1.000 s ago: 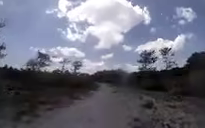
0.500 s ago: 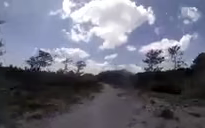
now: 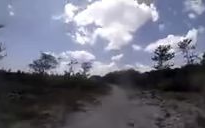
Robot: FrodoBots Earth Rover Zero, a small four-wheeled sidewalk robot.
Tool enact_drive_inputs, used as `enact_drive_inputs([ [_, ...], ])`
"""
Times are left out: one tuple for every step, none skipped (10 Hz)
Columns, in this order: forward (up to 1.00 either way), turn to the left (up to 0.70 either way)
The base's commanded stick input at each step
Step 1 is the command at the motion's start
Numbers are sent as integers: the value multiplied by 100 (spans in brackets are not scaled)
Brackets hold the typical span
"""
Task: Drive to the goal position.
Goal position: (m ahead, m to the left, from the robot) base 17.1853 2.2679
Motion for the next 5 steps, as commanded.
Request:
enact_drive_inputs([
  [85,0],
  [85,0],
  [85,0],
  [85,0],
  [85,0],
])
